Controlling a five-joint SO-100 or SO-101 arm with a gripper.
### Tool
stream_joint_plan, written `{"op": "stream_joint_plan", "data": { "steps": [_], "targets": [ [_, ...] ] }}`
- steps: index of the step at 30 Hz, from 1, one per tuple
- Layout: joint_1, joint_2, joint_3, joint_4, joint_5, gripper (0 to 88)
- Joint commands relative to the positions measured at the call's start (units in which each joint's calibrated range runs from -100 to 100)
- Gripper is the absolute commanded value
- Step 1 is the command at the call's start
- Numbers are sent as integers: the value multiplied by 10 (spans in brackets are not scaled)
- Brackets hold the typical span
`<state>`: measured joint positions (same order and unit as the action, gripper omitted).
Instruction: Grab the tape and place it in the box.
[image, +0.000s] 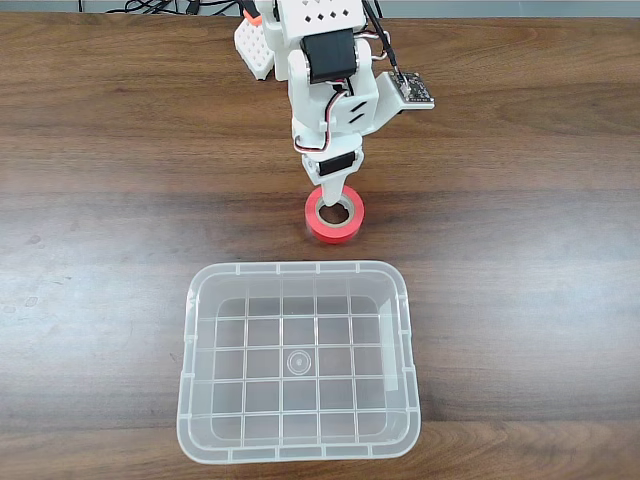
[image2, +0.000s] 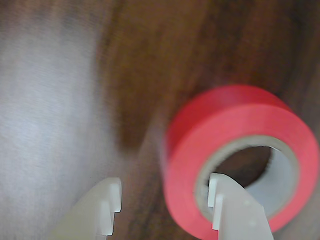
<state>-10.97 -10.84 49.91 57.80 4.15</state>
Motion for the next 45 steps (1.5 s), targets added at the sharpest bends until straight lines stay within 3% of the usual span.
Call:
{"op": "stream_joint_plan", "data": {
  "steps": [1, 6, 11, 23, 38, 45],
  "targets": [
    [1, -5, 15, -51, 2, 171],
    [1, -4, 31, -73, 20, 153],
    [7, -6, 28, -67, 20, 8],
    [2, -15, 21, -63, 20, 13],
    [1, -223, -283, 205, 20, 15],
    [8, -270, -304, 249, 20, 17]
  ]
}}
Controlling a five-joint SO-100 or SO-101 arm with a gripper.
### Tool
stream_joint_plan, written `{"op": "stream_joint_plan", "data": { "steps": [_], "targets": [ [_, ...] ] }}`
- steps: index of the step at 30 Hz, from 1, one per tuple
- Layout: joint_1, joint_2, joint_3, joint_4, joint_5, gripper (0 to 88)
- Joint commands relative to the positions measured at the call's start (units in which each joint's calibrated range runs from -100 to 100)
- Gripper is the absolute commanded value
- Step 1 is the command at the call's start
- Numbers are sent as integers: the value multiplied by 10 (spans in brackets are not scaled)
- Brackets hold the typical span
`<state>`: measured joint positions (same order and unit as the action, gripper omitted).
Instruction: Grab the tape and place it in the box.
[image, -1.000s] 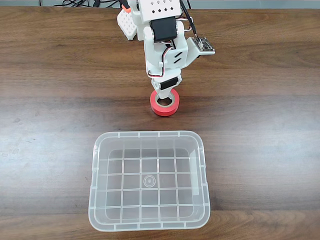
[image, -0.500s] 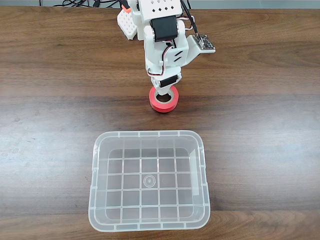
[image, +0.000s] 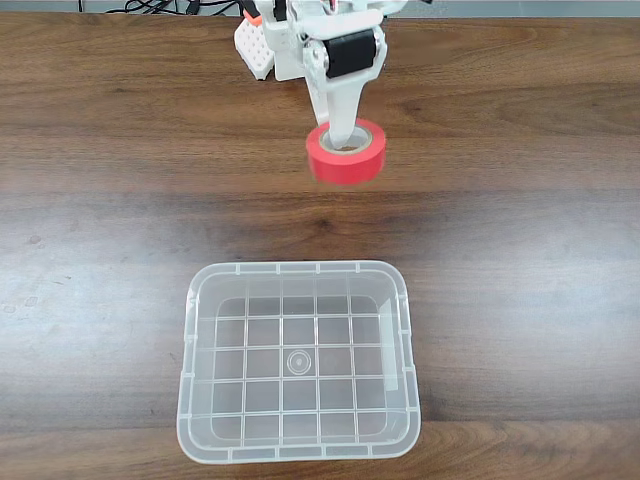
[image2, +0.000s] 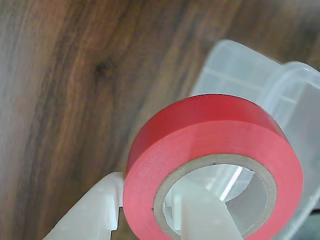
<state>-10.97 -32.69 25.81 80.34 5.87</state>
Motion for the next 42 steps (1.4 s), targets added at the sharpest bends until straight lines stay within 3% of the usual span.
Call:
{"op": "stream_joint_plan", "data": {
  "steps": [1, 10, 16, 26, 42],
  "targets": [
    [9, -52, -63, 25, 3, 17],
    [11, -54, -75, 22, 3, 17],
    [72, -9, -170, 7, 4, 20],
    [130, 267, -415, -56, 0, 20],
    [123, 687, -775, -47, 0, 17]
  ]
}}
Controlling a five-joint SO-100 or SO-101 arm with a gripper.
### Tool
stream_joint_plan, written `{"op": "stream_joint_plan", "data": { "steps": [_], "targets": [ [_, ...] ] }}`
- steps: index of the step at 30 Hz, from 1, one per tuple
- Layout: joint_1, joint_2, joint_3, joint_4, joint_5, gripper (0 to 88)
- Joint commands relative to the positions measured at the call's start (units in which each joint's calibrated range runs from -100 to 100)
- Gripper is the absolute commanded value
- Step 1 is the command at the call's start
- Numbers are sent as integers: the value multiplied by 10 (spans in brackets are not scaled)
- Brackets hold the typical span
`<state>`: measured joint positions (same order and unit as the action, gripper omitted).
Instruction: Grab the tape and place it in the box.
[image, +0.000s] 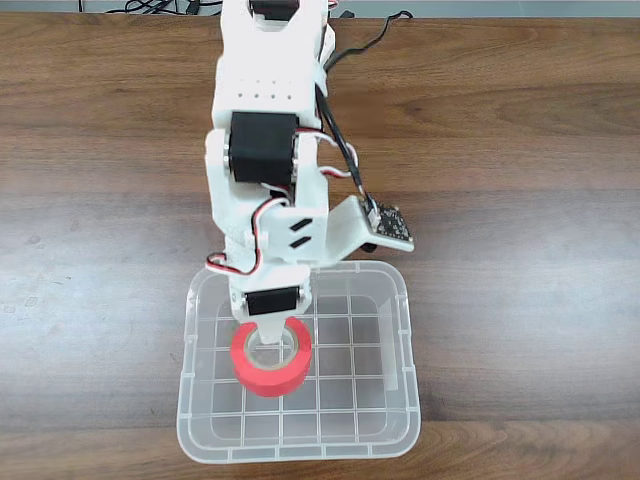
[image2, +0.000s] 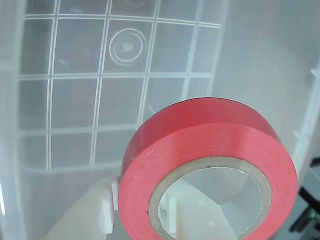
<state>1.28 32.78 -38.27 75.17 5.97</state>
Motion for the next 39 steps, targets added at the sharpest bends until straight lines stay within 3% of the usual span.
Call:
{"op": "stream_joint_plan", "data": {
  "steps": [1, 5, 11, 27, 33, 39],
  "targets": [
    [-1, 42, -139, 9, 0, 18],
    [-7, 58, -141, 16, 2, 24],
    [-8, 58, -141, 19, 2, 158],
    [-8, 5, -145, 45, -2, 163],
    [-4, -40, -145, 75, -2, 156],
    [0, -121, -145, 158, -3, 10]
  ]
}}
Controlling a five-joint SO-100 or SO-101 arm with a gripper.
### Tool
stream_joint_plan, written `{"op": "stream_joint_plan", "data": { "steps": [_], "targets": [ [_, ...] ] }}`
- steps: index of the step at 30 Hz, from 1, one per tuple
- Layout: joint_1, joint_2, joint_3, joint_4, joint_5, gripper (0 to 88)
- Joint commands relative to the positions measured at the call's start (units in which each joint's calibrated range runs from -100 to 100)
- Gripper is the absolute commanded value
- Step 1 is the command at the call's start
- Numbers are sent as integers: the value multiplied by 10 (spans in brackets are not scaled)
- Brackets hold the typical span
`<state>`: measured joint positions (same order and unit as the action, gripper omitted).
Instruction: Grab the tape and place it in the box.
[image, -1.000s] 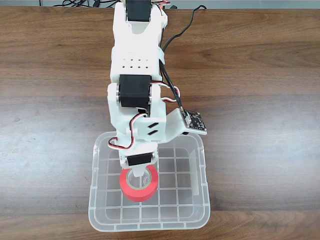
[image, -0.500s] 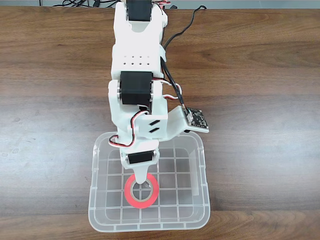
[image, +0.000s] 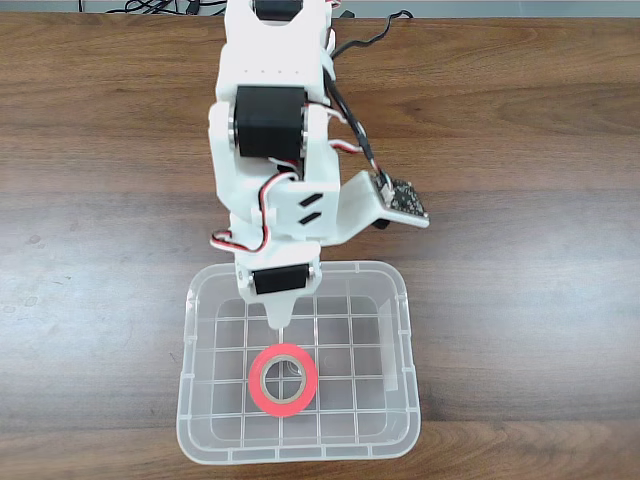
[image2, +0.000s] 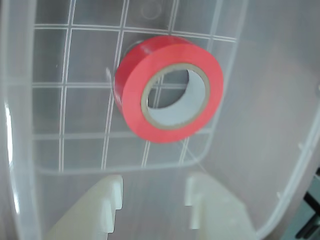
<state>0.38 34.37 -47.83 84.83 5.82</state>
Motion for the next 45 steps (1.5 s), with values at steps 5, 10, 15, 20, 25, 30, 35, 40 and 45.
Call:
{"op": "stream_joint_plan", "data": {
  "steps": [5, 10, 15, 20, 25, 30, 35, 40, 45],
  "targets": [
    [5, -229, -46, 151, -2, 13],
    [9, -327, -3, 152, -10, 13],
    [1, -444, 143, 152, -10, 13],
    [1, -587, 374, 152, -11, 13],
    [-8, -704, 613, 112, -11, 13],
    [-12, -814, 867, -66, -11, 13],
    [-9, -937, 1107, -203, -11, 13],
    [-11, -1074, 1265, -249, -12, 13],
    [-9, -1203, 1367, -245, -63, 13]
  ]
}}
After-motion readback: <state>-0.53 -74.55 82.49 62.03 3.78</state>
